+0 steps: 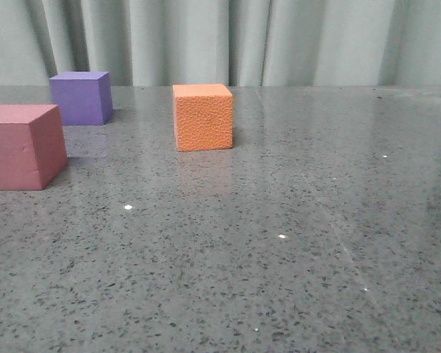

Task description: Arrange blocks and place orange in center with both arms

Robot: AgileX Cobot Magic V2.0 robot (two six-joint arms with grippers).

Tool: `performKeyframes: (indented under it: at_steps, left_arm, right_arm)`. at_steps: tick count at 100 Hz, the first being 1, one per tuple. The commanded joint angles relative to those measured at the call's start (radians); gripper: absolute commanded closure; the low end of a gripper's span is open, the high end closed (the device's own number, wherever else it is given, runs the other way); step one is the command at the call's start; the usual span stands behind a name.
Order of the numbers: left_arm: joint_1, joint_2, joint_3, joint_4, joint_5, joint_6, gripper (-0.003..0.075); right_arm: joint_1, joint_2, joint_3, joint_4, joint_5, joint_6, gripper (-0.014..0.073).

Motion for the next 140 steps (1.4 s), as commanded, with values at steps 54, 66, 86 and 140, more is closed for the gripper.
performKeyframes:
  at_steps: [54, 66, 86, 140]
  left_arm:
    - [-0.174, 0.33, -0.287, -0.359, -0.232, 0.192, 0.0187]
    - [-0.308, 0.436, -0.34, -0.257, -0.29, 0.095, 0.0187]
    - [-0.513, 0.629, -0.413, 0.075, -0.394, -0.248, 0.0188]
    - [-0.714, 1.073, -0.709, 0.705, -0.167, -0.905, 0.0188]
  right_arm:
    - [-0.003, 0.008, -0.014, 0.004, -0.082, -0.007, 0.0661]
    - [-0.003, 0.008, -0.014, 0.004, -0.082, -0.007, 0.0661]
    - [-0.003, 0.008, -0.014, 0.004, -0.082, -0.007, 0.0661]
    - [-0.003, 0.008, -0.014, 0.004, -0.082, -0.007, 0.0661]
